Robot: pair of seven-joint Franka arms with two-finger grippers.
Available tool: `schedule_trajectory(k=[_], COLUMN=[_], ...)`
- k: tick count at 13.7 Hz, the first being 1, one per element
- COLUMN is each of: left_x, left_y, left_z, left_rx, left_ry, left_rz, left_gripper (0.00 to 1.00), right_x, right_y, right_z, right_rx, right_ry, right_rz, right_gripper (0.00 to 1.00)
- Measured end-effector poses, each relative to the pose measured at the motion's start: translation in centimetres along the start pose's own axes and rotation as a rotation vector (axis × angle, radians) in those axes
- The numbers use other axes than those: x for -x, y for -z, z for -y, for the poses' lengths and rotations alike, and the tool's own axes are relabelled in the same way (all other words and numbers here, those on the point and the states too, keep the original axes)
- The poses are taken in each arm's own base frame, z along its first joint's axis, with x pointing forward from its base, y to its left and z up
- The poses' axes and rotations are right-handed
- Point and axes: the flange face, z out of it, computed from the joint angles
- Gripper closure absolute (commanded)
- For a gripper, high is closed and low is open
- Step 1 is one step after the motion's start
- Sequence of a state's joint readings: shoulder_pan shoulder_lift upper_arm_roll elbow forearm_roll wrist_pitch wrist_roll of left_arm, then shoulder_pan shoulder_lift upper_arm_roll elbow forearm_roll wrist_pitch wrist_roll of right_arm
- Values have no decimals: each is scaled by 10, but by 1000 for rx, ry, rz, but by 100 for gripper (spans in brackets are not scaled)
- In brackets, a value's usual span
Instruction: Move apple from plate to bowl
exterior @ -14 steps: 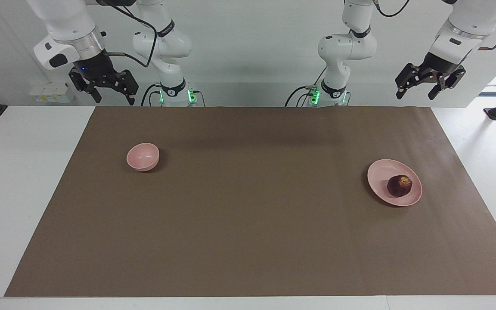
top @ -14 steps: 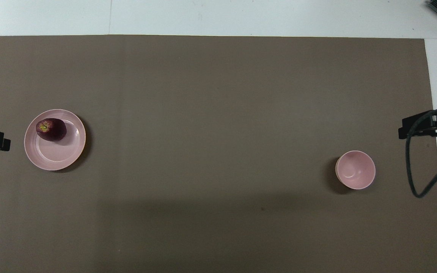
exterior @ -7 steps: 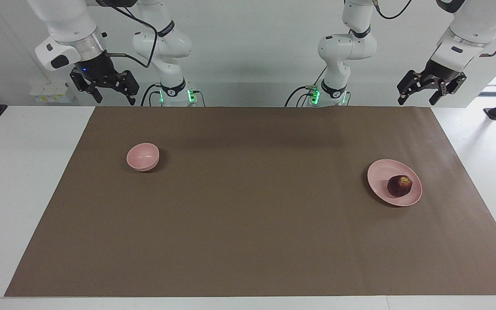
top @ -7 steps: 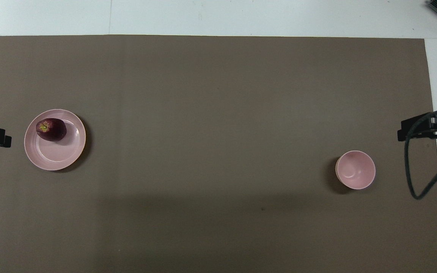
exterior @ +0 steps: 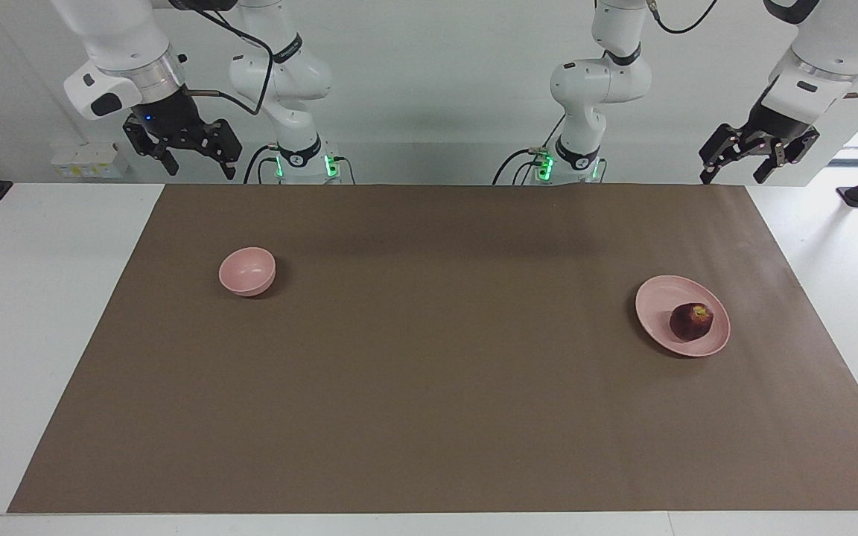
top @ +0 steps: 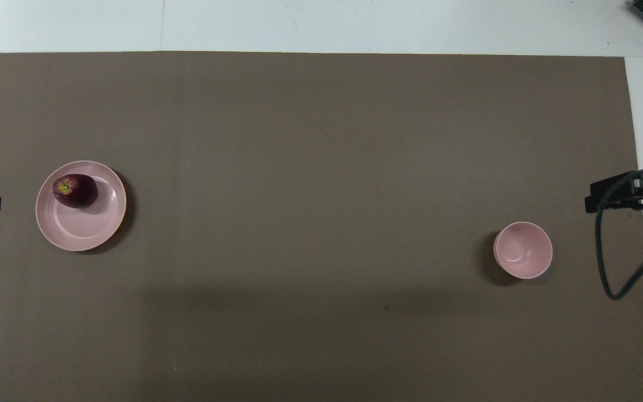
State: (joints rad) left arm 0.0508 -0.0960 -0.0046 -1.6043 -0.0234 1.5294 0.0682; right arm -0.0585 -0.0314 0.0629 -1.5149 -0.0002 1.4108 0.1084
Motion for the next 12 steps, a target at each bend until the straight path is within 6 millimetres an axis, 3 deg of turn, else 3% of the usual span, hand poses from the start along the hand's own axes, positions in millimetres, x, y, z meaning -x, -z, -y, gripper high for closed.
schedule_trajectory(k=[3,9,12], left_x=[-8,-9,-9], left_y=[1,-6,-35], left_z=[10,8,8], left_rx=[-6,-6,-2], left_ry=[-13,-17,-18], left_rz=[-66,-60,-8], left_gripper=[0,0,0], right_x=[0,8,14], right_y=[-1,-11,-13], right_z=[0,0,-1], right_rx=[0,3,5], right_ry=[0,0,0], right_rz=[3,13,12], right_gripper=[0,0,0])
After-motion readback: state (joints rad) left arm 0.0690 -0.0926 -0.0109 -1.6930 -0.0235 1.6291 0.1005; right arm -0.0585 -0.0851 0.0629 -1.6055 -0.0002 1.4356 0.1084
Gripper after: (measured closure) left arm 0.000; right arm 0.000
